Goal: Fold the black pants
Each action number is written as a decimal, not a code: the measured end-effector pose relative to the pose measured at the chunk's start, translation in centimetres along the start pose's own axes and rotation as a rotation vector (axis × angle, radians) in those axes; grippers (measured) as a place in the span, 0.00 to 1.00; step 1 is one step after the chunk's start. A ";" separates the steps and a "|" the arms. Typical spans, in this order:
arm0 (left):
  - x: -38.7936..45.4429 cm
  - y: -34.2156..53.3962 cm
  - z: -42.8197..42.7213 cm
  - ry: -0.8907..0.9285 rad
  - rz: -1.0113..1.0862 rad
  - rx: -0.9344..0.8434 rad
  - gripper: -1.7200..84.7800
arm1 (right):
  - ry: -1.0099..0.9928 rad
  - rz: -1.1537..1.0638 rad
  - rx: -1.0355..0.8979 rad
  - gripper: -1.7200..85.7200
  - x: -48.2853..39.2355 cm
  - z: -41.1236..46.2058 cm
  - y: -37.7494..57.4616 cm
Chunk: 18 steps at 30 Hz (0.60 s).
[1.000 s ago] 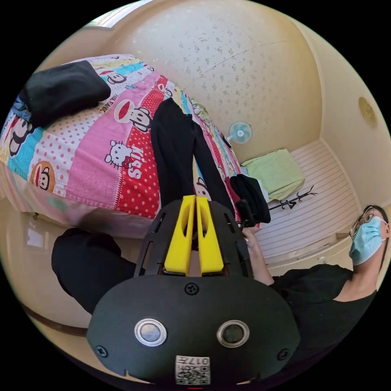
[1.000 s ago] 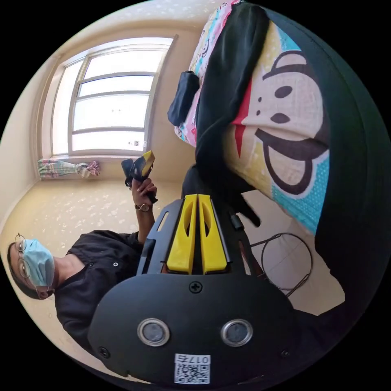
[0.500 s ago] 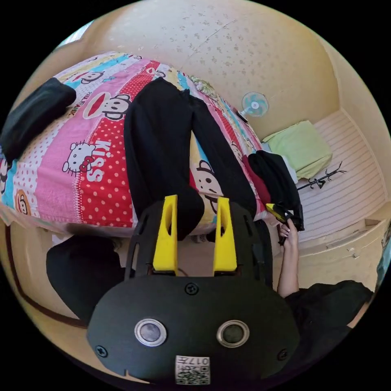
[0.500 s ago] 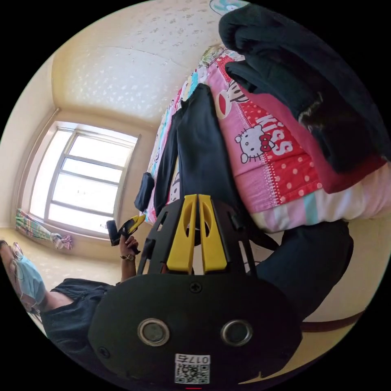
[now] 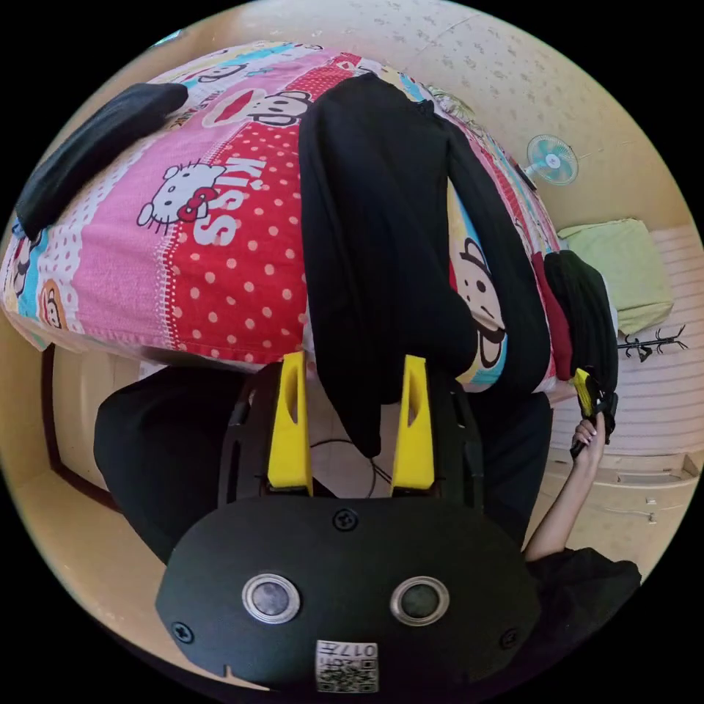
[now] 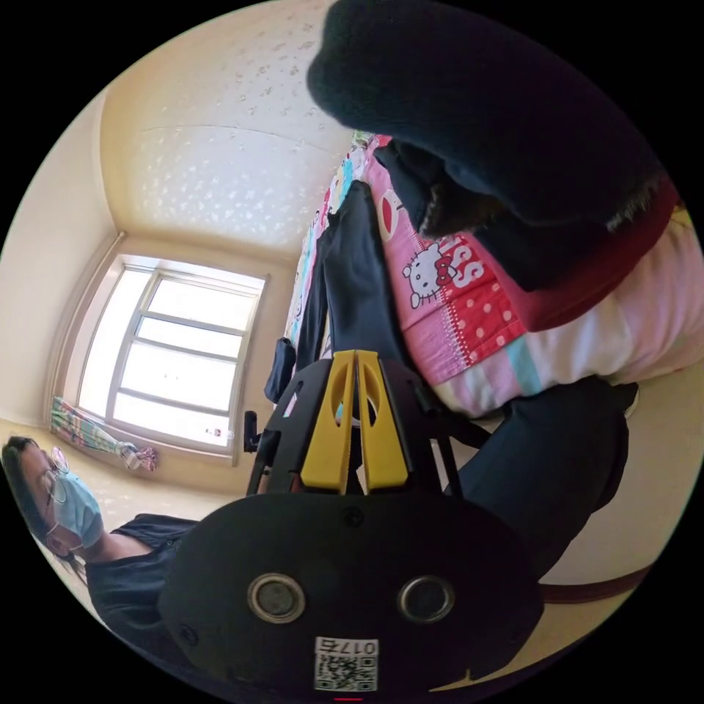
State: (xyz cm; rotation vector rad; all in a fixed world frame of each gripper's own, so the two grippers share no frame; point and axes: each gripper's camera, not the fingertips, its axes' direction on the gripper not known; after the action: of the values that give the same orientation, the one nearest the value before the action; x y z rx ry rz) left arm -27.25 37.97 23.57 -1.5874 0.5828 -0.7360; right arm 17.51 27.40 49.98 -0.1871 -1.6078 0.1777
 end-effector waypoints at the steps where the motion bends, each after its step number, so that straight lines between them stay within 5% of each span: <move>1: -0.2 -0.1 0.2 0.010 -0.001 -0.001 0.20 | -0.004 0.001 -0.001 0.03 -0.1 0.1 0.1; 4: -1.2 0.1 -0.4 0.073 0.026 -0.028 0.08 | 0.003 0.003 -0.024 0.03 -0.5 0.4 0.6; 7: -3.4 1.1 -3.3 0.179 0.028 0.009 0.08 | 0.045 0.005 -0.032 0.03 -0.8 0.3 0.9; 12: -7.5 1.8 -6.9 0.041 -0.003 -0.006 0.07 | 0.199 -0.034 -0.115 0.07 -1.0 2.5 0.8; 18: -12.1 4.8 -9.7 0.218 -0.091 0.101 0.04 | 0.297 -0.110 -0.215 0.13 -1.6 6.6 1.1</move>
State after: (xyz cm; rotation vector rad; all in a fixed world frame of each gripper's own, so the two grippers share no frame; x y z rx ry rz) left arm -42.38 39.66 17.89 -1.4576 0.6238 -0.9998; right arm 10.98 28.12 47.83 -0.2767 -1.3350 -0.1049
